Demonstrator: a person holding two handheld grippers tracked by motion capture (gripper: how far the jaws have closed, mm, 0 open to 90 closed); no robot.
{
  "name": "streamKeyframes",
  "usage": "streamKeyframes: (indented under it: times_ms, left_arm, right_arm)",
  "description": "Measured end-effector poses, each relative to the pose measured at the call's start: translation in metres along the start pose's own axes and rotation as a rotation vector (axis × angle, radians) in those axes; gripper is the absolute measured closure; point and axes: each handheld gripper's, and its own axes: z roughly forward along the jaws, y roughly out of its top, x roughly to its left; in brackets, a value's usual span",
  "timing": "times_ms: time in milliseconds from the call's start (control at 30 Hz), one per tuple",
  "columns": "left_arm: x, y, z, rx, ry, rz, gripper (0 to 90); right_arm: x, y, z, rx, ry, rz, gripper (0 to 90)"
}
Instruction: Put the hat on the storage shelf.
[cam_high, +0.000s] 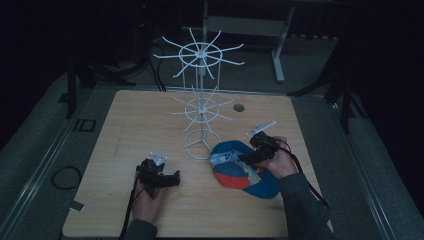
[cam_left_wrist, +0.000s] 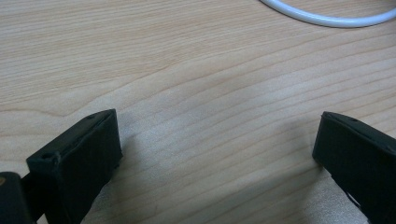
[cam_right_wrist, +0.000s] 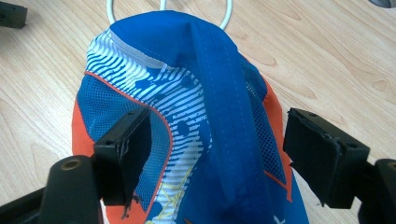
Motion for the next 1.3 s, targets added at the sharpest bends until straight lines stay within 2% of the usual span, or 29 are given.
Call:
streamKeyframes:
  times_ms: [267,667,767,1300]
  left_arm:
    - [0.000,0.000,0.000,0.000,0.000,0.000,1.4]
    - [0.000,0.000,0.000,0.001,0.000,0.001,1.4]
    - [0.000,0.000,0.000,0.001,0.000,0.001,1.4]
    - [0.000,0.000,0.000,0.001,0.000,0.001,1.4]
  right_arm:
    - [-0.002,0.004,0.008,0.029,-0.009,-0.010,21.7]
    - [-0.006,0.009,0.022,0.064,0.011,-0.022,22.0]
    - [-0.007,0.011,0.026,0.083,0.017,-0.040,22.2]
    - [-0.006,0.016,0.045,0.158,0.054,-0.066,24.1]
